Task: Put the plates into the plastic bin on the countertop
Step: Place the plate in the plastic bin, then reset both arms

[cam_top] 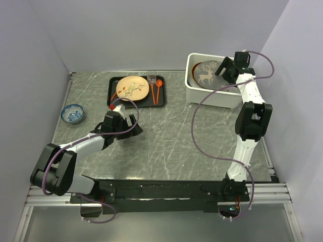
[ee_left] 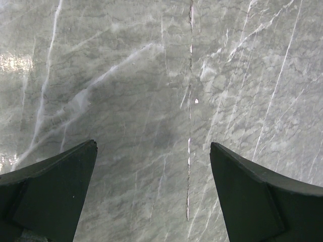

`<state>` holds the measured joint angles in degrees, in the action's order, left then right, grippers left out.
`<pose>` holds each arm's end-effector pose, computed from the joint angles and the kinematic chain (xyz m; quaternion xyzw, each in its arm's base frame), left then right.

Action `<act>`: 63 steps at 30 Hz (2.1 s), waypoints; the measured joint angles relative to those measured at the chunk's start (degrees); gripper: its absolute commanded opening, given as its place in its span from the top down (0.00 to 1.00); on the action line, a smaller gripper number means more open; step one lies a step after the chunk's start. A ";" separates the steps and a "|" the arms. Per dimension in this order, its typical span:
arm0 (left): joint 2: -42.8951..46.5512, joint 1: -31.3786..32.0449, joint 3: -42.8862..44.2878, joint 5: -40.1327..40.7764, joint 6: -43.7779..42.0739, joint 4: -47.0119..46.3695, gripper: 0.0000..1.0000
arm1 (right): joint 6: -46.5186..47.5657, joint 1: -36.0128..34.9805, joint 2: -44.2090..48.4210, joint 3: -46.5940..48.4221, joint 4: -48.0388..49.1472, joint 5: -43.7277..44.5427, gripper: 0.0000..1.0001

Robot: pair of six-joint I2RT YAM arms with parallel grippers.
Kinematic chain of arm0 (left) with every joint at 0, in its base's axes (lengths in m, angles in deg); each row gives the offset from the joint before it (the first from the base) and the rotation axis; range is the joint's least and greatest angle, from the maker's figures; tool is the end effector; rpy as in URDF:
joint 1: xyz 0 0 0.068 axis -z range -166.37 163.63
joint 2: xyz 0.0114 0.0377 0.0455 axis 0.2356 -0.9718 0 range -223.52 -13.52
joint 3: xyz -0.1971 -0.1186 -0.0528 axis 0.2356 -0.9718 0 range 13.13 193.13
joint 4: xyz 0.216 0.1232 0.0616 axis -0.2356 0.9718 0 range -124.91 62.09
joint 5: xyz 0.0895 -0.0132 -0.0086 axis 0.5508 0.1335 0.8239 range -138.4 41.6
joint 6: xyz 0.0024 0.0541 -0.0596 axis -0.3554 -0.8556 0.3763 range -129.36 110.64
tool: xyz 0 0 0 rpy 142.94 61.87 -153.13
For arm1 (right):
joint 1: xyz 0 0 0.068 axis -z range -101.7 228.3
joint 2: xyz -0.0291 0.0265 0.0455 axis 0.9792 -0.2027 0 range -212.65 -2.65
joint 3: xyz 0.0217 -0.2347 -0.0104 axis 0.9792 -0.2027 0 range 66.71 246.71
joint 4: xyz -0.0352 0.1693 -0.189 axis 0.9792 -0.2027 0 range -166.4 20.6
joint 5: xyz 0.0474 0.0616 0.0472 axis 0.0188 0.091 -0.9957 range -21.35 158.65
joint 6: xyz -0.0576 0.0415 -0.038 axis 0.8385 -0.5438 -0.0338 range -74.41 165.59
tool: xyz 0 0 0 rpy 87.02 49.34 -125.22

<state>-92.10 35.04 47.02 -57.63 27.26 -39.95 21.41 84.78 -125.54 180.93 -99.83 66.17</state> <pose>0.2727 -0.1189 0.1180 -0.0855 0.8987 -0.2693 0.3354 0.4968 -0.0534 0.2356 0.2297 0.8731 0.0854 0.4214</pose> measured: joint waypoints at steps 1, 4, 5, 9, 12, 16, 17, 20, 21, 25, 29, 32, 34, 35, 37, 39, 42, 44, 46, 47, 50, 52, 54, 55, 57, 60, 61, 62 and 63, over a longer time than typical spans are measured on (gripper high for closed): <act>0.00 0.00 0.00 -0.02 0.00 -0.04 0.01 | 0.00 0.00 0.46 -1.14 0.85 0.98 0.00; 0.00 0.00 0.00 -0.02 -0.02 -0.09 0.01 | -0.15 -0.02 3.13 -5.92 2.80 4.02 0.00; 0.00 0.00 0.00 -0.02 -0.02 -0.09 0.01 | -0.15 -0.02 4.09 -7.08 3.10 4.87 0.00; 0.00 0.00 0.00 -0.07 -0.02 -0.09 0.01 | -0.15 -0.02 8.48 -10.84 5.05 7.96 0.00; 0.07 0.00 0.00 -0.04 -0.02 -0.07 0.01 | -0.09 -0.02 11.15 -11.19 6.97 9.66 0.00; 0.61 0.00 0.00 -0.04 -0.02 0.00 0.01 | -0.13 -0.07 14.05 -12.96 10.01 10.27 0.00; 0.85 0.00 0.00 -0.04 -0.02 -0.02 0.01 | -0.13 -0.28 14.78 -13.70 10.32 10.25 0.00; 1.38 0.00 0.00 -0.02 -0.02 0.00 0.01 | -0.13 -0.83 15.34 -14.05 10.32 10.49 0.00; 1.40 0.00 0.00 -0.02 -0.04 0.04 0.01 | -0.09 -1.29 15.37 -14.10 10.29 10.62 0.00; 1.64 0.00 0.00 -0.07 -0.55 0.37 0.01 | 0.07 -5.42 17.75 -17.99 10.73 11.37 0.00; 2.95 0.00 0.13 -0.07 -1.33 1.20 0.01 | -0.15 -10.99 24.41 -27.34 12.44 11.74 0.00; 3.98 0.00 1.11 -0.04 -1.73 1.95 0.01 | -0.46 -14.47 30.29 -33.88 13.68 11.67 0.00; 4.15 0.00 2.16 -0.02 -2.01 2.45 0.00 | -0.81 -16.09 34.01 -37.48 14.58 11.91 0.00; 4.20 0.00 2.75 -0.02 -2.12 2.73 0.01 | -1.03 -16.83 36.11 -39.76 15.74 11.93 0.00; 4.37 0.00 3.34 -0.02 -2.19 2.82 0.01 | -1.44 -18.05 39.52 -43.06 16.76 12.15 0.00; 4.79 0.00 3.52 -0.02 -2.49 2.91 0.01 | -1.70 -19.10 42.84 -46.51 17.51 12.31 0.00; 5.27 0.00 3.54 -0.02 -2.58 3.19 0.01 | -1.92 -20.39 47.30 -50.64 17.68 12.37 0.00; 5.38 0.00 3.63 -0.02 -2.58 3.28 0.01 | -1.95 -20.98 50.31 -53.53 17.90 12.39 0.00; 5.38 0.00 3.87 -0.04 -2.60 3.43 0.01 | -1.95 -21.20 53.70 -56.61 18.05 12.48 0.00; 5.38 0.00 3.98 -0.04 -2.60 3.48 0.01 | -1.95 -21.24 55.36 -58.12 17.92 12.57 0.00; 5.38 0.00 4.44 -0.02 -2.80 3.45 0.01 | -1.95 -21.24 59.71 -62.31 17.79 12.79 0.00; 5.38 0.04 4.63 -0.02 -2.95 3.17 0.01 | -1.95 -21.24 62.66 -65.35 17.49 13.11 0.00; 5.38 0.04 4.66 -0.02 -2.99 2.82 0.01 | -1.99 -21.24 66.14 -69.05 16.96 13.60 0.00; 5.38 0.04 4.66 0.00 -2.99 2.71 0.01 | -2.01 -21.24 66.99 -69.92 16.61 13.66 0.00; 5.40 0.04 4.70 0.02 -2.99 2.71 0.01 | -2.38 -21.24 69.46 -72.57 16.15 13.70 0.00; 5.40 0.04 4.72 0.02 -3.02 2.67 0.01 | -3.23 -21.24 72.15 -76.32 15.87 13.55 0.00; 5.40 0.04 4.72 0.02 -2.99 2.64 0.01 | -3.43 -21.24 72.48 -77.11 15.91 13.46 0.00; 5.46 0.04 4.72 0.02 -2.99 2.64 0.00 | -3.61 -21.24 72.72 -78.09 16.09 13.31 0.00; 5.62 0.04 4.72 0.02 -3.02 2.69 0.01 | -3.89 -21.24 72.76 -79.10 16.22 13.16 0.00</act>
<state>-86.49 35.08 51.74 -57.61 24.24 -37.26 17.52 63.54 -52.78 101.83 -83.61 79.33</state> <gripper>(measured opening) 0.994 0.998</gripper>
